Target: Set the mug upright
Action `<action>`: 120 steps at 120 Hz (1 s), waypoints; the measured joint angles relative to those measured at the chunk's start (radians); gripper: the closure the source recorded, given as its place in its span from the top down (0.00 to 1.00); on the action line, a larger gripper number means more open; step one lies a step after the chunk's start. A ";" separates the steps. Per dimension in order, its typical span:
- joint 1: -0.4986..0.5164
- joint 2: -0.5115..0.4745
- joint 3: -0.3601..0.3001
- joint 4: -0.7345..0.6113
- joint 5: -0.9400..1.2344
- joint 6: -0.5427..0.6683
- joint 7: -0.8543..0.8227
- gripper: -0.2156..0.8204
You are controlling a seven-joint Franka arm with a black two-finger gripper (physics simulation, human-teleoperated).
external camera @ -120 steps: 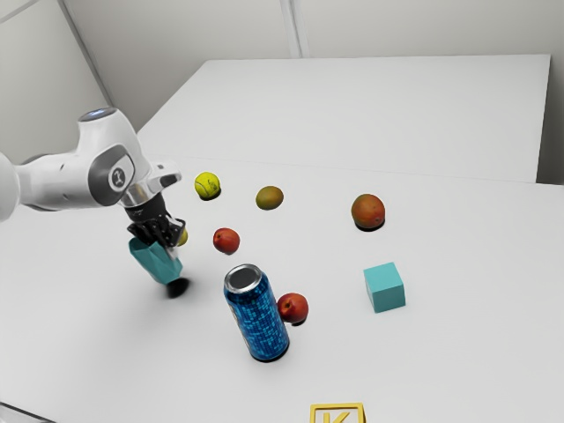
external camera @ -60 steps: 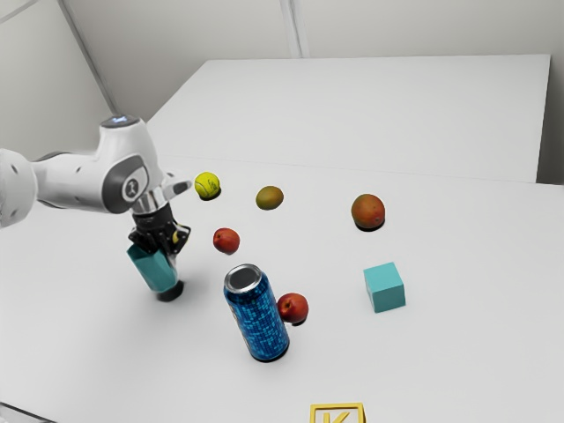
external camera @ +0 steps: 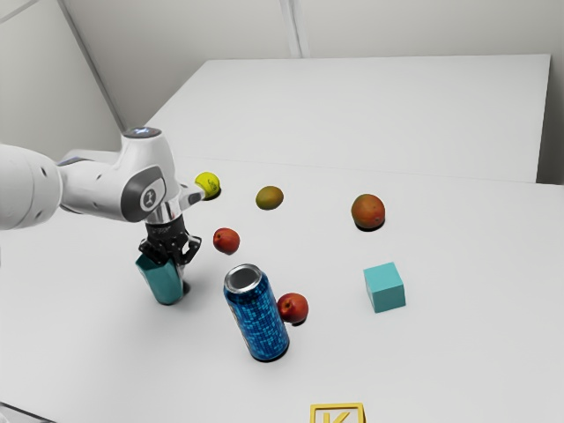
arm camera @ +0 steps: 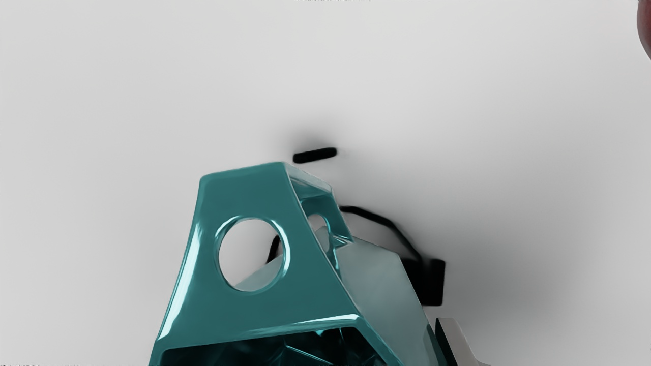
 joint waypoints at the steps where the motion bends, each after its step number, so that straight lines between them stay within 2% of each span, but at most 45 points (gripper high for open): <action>1: 0.000 0.000 0.000 0.000 0.000 0.000 -0.001 0.03; 9: -0.001 0.002 0.000 0.001 0.000 0.000 -0.011 0.04; 32: -0.001 0.003 0.000 0.008 -0.012 0.001 -0.017 0.44; 51: -0.001 0.003 0.000 0.033 -0.028 0.001 -0.015 0.62; 79: -0.001 -0.001 0.000 0.078 -0.081 -0.017 0.002 0.73; 120: -0.001 -0.024 0.000 0.165 -0.093 -0.094 0.037 0.78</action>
